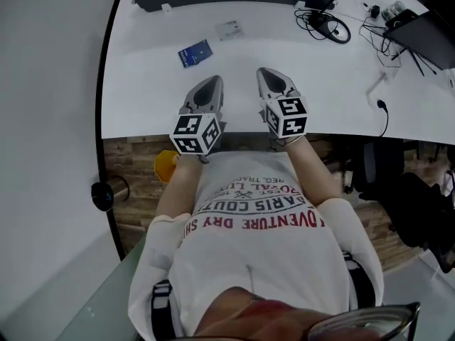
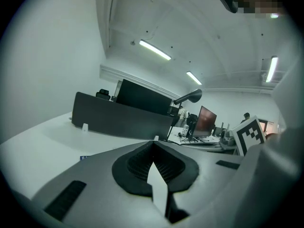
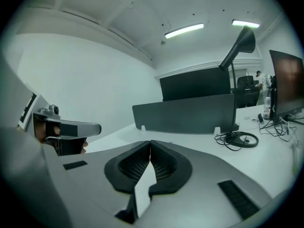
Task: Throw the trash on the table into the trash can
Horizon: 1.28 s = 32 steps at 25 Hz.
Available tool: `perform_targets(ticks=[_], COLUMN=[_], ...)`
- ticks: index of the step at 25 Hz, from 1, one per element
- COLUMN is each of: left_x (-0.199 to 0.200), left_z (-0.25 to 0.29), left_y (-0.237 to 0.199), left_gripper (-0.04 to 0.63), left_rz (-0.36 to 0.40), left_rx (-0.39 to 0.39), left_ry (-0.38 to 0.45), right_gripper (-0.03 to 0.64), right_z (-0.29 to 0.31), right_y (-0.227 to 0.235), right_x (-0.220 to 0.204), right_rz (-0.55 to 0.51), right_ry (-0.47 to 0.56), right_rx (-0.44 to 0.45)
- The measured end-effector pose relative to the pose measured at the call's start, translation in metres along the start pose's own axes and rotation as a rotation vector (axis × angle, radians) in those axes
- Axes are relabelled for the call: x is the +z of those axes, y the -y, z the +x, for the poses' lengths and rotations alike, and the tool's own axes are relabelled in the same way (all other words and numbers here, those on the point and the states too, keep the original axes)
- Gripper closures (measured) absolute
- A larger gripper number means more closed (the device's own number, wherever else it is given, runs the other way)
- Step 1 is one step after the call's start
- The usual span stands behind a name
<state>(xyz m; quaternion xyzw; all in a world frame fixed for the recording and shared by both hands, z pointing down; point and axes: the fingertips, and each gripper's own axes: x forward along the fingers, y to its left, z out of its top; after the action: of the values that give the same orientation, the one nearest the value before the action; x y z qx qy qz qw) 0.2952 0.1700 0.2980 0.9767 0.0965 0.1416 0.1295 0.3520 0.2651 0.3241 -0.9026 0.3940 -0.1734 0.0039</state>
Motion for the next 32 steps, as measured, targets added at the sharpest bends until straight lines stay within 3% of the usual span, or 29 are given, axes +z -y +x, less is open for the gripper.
perform_targets(ticks=[6,14,21,30,31,32], left_x=[-0.001,0.006,-0.001,-0.022,-0.024,-0.027], left_z=[0.035,0.046,0.047,0.038,0.037,0.036], left_y=[-0.006,-0.037,-0.083,-0.175,-0.185,-0.196], left_gripper=[0.572,0.572,0.572,0.572,0.572,0.572], left_rz=[-0.003,-0.053,-0.058,-0.116,-0.12,-0.125], left_rx=[-0.072,-0.059,0.009,0.11,0.119,0.127], left_ry=[-0.055,-0.065,-0.101,-0.156,-0.163,-0.171], right_gripper=[0.591,0.591,0.589,0.588,0.58,0.526], right_z=[0.014,0.048,0.09,0.184,0.196,0.208], right_y=[0.029,0.021,0.001,-0.066,-0.074,-0.083], right_x=[-0.013,-0.006,-0.019,-0.049,-0.052,-0.057], right_rz=[0.068,0.069,0.073,0.004,-0.002,-0.006], right_ry=[-0.029,-0.044,-0.126,-0.299,-0.313,-0.331], right_rx=[-0.09,-0.082,-0.037,0.105,0.117,0.13])
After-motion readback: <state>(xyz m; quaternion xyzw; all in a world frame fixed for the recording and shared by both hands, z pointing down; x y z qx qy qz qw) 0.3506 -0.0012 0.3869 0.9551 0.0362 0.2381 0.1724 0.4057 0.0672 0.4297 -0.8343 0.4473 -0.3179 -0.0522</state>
